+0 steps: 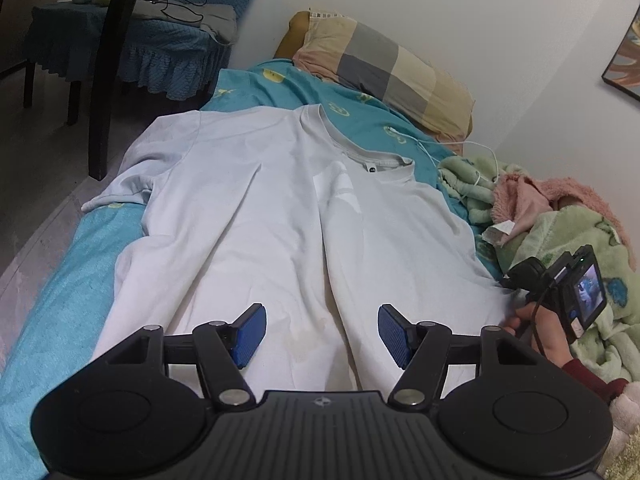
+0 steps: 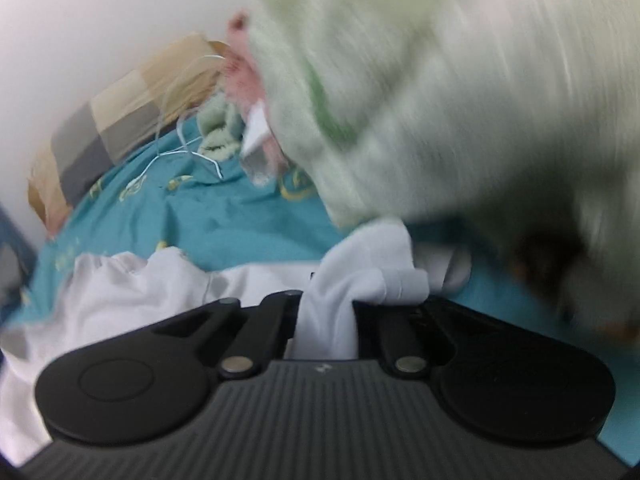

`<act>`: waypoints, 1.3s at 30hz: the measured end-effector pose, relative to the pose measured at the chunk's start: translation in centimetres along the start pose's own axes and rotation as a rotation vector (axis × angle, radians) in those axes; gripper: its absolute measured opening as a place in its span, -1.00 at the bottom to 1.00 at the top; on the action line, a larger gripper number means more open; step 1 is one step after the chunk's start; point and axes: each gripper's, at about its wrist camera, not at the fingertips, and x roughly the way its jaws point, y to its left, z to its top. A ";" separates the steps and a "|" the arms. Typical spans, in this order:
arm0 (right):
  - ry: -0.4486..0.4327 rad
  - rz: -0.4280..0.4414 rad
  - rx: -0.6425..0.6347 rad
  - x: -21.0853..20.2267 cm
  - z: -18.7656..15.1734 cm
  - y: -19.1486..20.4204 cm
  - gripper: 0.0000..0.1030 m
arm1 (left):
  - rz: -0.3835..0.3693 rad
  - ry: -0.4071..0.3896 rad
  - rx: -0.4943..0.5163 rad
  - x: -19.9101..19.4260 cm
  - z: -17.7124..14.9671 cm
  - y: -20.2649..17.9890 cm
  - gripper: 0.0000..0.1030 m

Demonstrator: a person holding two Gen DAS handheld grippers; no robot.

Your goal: Fold clothes

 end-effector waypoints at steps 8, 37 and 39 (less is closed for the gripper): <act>-0.270 0.021 -0.413 -5.7 1.9 9.1 -0.87 | 0.047 -0.111 0.030 -3.0 1.3 0.0 0.25; 0.204 0.673 -0.431 -21.4 1.7 7.1 0.35 | 0.075 -0.095 0.027 -2.9 0.7 1.9 0.26; 0.208 0.673 -0.368 -23.6 2.2 3.8 0.35 | 0.067 -0.085 0.046 -3.5 0.0 1.1 0.26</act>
